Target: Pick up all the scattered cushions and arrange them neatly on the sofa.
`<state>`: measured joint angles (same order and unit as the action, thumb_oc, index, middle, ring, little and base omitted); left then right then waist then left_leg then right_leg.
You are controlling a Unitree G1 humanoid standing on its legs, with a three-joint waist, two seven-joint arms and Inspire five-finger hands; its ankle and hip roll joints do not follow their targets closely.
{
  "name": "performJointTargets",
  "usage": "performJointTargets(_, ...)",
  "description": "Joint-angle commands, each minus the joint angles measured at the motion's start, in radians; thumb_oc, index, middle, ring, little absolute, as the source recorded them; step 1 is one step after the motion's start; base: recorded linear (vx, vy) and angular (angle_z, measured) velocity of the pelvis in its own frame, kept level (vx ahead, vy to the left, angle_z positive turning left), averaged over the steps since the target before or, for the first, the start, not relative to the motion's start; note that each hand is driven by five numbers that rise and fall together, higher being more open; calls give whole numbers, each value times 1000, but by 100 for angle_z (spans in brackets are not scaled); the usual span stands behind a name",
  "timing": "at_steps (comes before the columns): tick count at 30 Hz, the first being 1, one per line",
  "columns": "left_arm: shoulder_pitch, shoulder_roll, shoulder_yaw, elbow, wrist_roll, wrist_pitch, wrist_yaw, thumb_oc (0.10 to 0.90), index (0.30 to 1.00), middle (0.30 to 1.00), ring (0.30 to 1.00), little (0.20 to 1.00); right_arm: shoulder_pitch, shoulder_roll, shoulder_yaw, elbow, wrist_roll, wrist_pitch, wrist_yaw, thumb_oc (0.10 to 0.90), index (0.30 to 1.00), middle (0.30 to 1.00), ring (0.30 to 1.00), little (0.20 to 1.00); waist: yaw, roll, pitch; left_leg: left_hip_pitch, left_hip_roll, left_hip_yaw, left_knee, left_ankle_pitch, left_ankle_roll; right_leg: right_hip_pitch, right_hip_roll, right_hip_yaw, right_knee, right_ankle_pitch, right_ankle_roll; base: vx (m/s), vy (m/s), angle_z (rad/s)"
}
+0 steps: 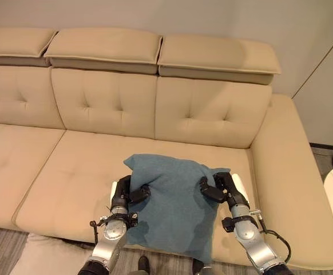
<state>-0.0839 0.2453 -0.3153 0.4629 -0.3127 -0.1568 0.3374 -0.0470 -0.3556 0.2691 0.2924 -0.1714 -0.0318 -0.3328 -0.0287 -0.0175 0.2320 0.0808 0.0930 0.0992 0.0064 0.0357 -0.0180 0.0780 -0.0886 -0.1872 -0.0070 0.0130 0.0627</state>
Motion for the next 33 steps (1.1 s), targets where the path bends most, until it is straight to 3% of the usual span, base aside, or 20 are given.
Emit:
performJointTargets(1,-156,12,-12,-32,80,-98,18,400,300,300,300,300,-67,-26,-51,-192,21,-135,-72,400,300,300,300,300,-3,-42,-75,-155,-3,-64,296,-131,-35,24,26,14,108,-158,-24,-45,-122,4)
performJointTargets(2,-157,12,-12,-32,81,-98,19,400,300,300,300,300,-68,-26,-52,-191,21,-135,-72,400,300,300,300,300,-4,-42,-75,-158,-3,-65,298,-131,-35,23,26,12,108,-158,-24,32,-40,2)
performJointTargets(3,-180,24,-18,-34,148,-92,40,400,300,300,300,300,-77,-40,-61,-186,14,-138,-76,400,300,300,300,300,-5,-29,-78,-166,-16,-113,201,-119,-32,18,38,25,114,-163,-15,52,16,-2)
performJointTargets(6,-215,37,-22,-19,194,-96,66,400,300,300,300,300,-96,-51,-64,-174,3,-146,-86,400,300,300,300,300,-15,-24,-85,-158,-14,-123,137,-86,-39,18,37,39,108,-162,-7,63,46,-4)
performJointTargets(13,-241,61,-45,-39,260,-78,66,400,300,300,300,300,-116,-53,-69,-198,-31,-144,-100,400,300,300,300,300,-31,-30,-110,-81,-7,-99,21,-71,-28,37,41,67,13,-113,6,84,38,-25)
performJointTargets(18,-299,70,-63,-67,267,-76,73,400,300,300,300,300,-219,-70,-73,-193,-43,-136,-134,400,300,300,300,300,-24,-42,-87,-74,-9,-81,-19,-65,-21,23,40,77,-20,-89,17,-1,41,-10)
performJointTargets(20,-472,86,-88,-80,234,-83,112,400,300,300,300,300,-435,-101,-46,-126,-38,-116,-206,400,300,300,300,300,-12,-51,-24,-151,-12,-92,-15,-47,-21,-57,37,77,-11,-69,21,-308,1,2)
performJointTargets(22,-561,100,-94,-76,222,-85,135,400,300,300,300,300,-528,-120,-34,-99,-34,-102,-236,400,300,300,300,300,-10,-51,-1,-187,-13,-98,-13,-38,-21,-99,37,78,-4,-59,22,-297,10,5)
performJointTargets(23,-672,116,-96,-59,202,-90,157,400,300,300,300,300,-643,-148,-22,-61,-36,-89,-263,400,300,300,300,300,-8,-50,27,-231,-15,-104,-8,-27,-22,-147,37,80,7,-49,23,-460,30,12)
performJointTargets(24,-883,143,-99,-1,166,-106,218,400,300,300,300,300,-846,-183,6,2,-47,-57,-318,400,300,300,300,300,-4,-48,50,-300,-21,-109,-16,-5,-27,-226,39,79,20,-28,26,-405,41,9)
performJointTargets(26,-1096,168,-117,107,174,-115,272,400,300,300,300,300,-1028,-190,34,103,-35,-43,-374,400,300,300,300,300,-8,-46,45,-348,-25,-107,-46,29,-35,-280,39,75,12,1,35,-196,58,4)
performJointTargets(28,-1155,185,-122,146,191,-113,290,400,300,300,300,300,-1081,-193,59,141,-36,-33,-387,400,300,300,300,300,-10,-44,41,-358,-25,-102,-63,41,-37,-293,40,76,3,9,39,-16,53,-7)
performJointTargets(30,-1329,235,-175,302,295,-90,333,400,300,300,300,300,-1213,-156,83,240,-35,-34,-463,400,300,300,300,300,-15,-36,36,-388,-26,-96,-92,63,-46,-322,40,79,-24,29,46,-26,56,-1)
performJointTargets(31,-1331,235,-175,303,295,-90,333,400,300,300,300,300,-1215,-157,83,241,-34,-35,-463,400,300,300,300,300,-15,-36,36,-390,-26,-96,-92,64,-45,-324,39,79,-24,30,46,-34,31,2)
performJointTargets(32,-1406,235,-221,405,340,-72,358,400,300,300,300,300,-1272,-138,113,293,-45,-35,-505,656,684,684,684,684,-20,-27,31,-412,-29,-95,-94,59,-52,-340,36,80,-36,33,51,-44,44,3)
performJointTargets(33,-1458,243,-260,482,362,-64,372,800,900,900,900,900,-1322,-131,142,343,-30,-51,-512,800,900,900,900,900,-22,-23,30,-439,-32,-97,-94,77,-57,-363,33,77,-42,51,55,-44,45,5)
